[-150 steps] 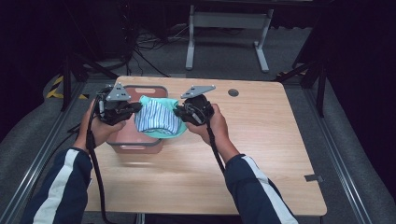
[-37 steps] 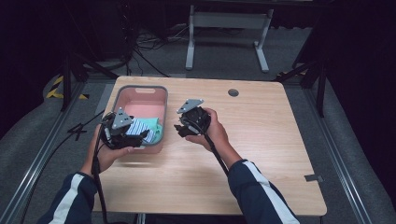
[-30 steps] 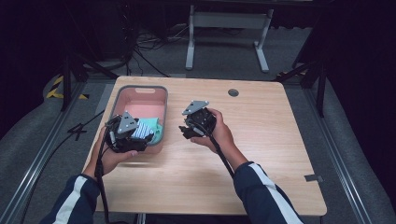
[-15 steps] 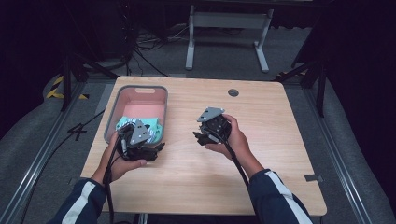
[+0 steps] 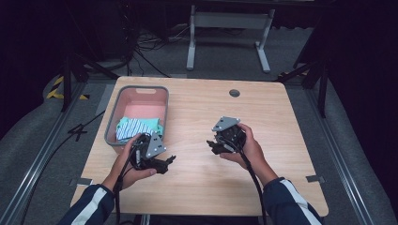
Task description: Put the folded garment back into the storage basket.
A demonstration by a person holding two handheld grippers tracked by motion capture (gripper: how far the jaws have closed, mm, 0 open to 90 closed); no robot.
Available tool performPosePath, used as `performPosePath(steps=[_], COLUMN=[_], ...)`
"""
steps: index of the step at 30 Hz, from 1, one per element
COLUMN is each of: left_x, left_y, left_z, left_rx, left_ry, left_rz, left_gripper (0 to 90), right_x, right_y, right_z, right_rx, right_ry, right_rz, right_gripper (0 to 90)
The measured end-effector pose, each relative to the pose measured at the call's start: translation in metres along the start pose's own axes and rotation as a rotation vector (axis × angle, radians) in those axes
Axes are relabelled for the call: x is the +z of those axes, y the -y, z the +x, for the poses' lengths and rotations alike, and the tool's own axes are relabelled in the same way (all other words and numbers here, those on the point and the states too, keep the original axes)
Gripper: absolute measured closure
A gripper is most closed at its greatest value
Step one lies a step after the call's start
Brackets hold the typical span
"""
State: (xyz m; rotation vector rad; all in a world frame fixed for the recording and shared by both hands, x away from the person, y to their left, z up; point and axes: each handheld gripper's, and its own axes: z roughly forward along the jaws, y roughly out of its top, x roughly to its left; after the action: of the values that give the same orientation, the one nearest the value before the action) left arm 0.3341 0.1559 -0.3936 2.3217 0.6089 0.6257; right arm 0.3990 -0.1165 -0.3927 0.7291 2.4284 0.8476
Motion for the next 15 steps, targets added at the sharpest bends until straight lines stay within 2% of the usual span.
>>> performPosePath(steps=[5, 8, 15], left_x=[0.005, 0.009, 0.021], left_y=[0.001, 0.001, 0.005], left_z=[-0.01, -0.017, -0.029], left_rx=[0.014, 0.037, 0.066], left_ry=[0.021, 0.025, 0.06], left_rz=[0.014, 0.024, 0.036], left_gripper=[18.7, 18.4, 18.6], right_x=[-0.004, -0.008, -0.019], right_y=[0.015, 0.026, 0.052], right_z=[-0.002, -0.004, -0.008], right_rx=[0.001, -0.003, 0.02], right_ry=[0.0, 0.004, 0.004], right_rz=[0.018, 0.024, 0.018], right_gripper=[30.3, 29.9, 29.2])
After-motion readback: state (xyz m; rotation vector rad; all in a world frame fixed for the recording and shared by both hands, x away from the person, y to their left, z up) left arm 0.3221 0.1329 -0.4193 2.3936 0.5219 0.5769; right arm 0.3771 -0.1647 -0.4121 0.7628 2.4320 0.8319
